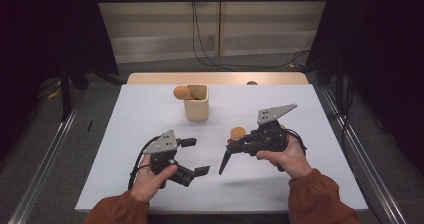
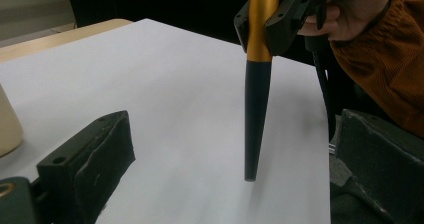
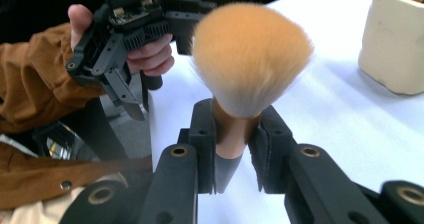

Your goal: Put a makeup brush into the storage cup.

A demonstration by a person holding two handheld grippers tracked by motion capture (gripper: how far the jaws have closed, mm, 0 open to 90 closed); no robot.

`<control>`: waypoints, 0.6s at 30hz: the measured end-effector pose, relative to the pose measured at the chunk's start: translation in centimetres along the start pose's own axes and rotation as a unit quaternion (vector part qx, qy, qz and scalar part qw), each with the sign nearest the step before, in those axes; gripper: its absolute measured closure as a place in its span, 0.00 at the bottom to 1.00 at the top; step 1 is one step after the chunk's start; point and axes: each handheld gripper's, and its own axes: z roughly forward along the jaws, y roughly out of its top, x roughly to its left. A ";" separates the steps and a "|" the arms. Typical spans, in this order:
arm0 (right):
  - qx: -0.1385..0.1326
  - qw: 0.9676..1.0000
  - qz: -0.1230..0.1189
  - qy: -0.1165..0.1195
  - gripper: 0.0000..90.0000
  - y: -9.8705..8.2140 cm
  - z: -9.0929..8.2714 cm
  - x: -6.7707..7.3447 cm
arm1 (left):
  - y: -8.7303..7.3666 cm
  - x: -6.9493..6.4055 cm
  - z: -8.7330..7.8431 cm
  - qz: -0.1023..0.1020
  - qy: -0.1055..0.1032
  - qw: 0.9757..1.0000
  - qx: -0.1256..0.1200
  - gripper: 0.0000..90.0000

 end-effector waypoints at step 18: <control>0.089 0.996 -0.020 -0.023 0.82 2.4 1.0 -0.3 | 0.2 0.0 1.9 0.012 0.001 1.000 0.022 0.02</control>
